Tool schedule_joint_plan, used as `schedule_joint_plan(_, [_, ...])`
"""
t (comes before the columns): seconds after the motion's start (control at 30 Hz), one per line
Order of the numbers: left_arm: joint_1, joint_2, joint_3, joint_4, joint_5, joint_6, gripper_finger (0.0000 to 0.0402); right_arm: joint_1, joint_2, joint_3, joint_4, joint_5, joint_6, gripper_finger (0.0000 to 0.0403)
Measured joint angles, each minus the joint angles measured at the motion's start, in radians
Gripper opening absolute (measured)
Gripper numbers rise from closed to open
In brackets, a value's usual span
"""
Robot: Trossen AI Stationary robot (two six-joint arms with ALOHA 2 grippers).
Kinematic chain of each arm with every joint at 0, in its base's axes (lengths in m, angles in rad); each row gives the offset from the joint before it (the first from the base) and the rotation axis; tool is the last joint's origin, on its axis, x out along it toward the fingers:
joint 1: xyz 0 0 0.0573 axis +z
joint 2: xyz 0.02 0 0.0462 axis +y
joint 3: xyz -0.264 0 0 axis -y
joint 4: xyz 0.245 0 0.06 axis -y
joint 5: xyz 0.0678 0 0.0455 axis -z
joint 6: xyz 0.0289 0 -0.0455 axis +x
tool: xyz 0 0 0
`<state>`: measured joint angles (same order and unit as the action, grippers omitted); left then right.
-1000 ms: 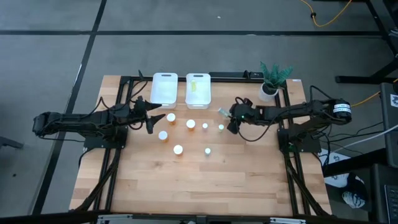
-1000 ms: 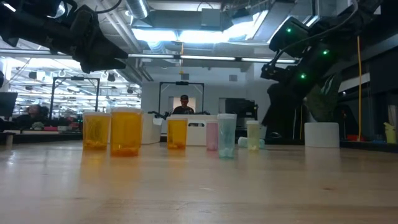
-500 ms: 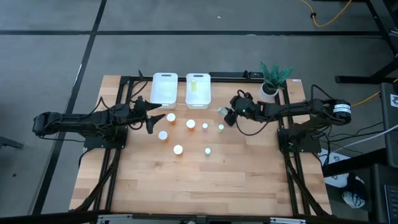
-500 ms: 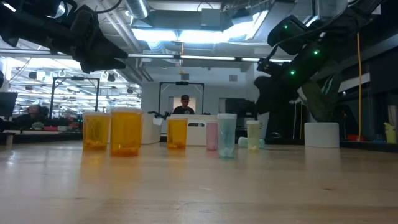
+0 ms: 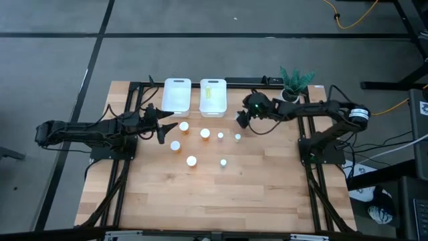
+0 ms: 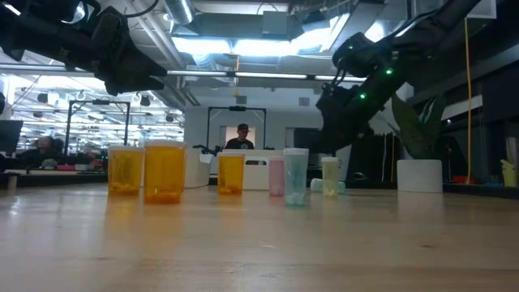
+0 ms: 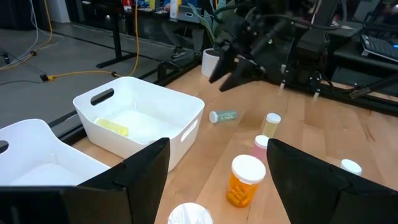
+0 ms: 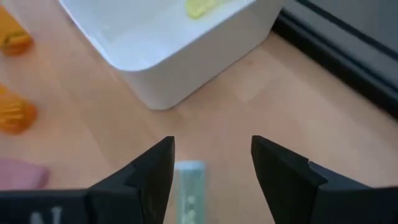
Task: Pick and place medicine bottles into bin by pill shape (circle, oval)
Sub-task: Put the small blue pill bottle into the right white bin
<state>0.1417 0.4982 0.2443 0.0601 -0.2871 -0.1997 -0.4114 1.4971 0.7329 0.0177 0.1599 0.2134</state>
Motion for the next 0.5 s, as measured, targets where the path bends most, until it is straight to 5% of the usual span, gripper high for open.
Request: schedule_joint_plan(0.5, [0.0,0.0,0.0,0.0,0.0,0.0,0.026,-0.003,0.211,0.125,-0.161,-0.092,-0.091,0.0213])
